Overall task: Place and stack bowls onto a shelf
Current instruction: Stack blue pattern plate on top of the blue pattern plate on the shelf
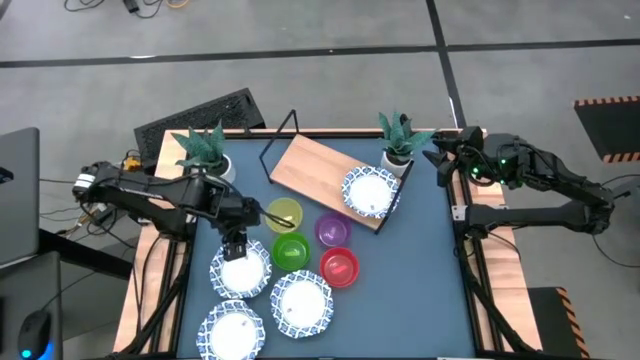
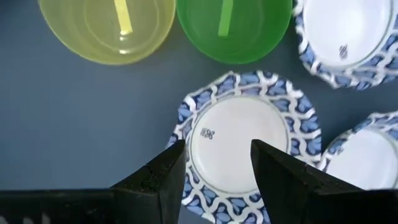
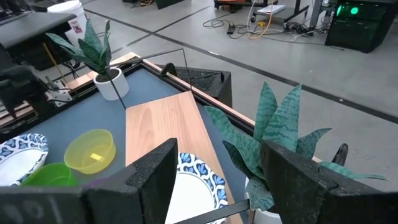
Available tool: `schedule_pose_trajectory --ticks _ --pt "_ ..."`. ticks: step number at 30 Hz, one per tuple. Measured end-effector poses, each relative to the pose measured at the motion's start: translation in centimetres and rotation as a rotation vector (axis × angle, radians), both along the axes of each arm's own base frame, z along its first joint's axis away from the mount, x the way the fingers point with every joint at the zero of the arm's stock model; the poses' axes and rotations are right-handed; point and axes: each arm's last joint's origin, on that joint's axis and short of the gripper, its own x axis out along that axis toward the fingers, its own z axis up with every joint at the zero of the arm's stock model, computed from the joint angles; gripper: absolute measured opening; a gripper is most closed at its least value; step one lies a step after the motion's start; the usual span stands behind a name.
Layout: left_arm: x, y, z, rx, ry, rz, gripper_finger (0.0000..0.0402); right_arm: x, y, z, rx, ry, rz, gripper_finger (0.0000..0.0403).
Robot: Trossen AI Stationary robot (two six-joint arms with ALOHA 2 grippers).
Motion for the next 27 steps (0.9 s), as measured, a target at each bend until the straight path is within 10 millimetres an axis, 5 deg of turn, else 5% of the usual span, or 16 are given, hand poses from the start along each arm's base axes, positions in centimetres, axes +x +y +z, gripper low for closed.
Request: schedule_pose_trajectory --ticks 27 --pt "2.9 -2.0 -7.1 0.164 -0.121 -0.429 0.0165 0.4 -0.1 -1.2 0.020 0.030 -0.007 0.0256"
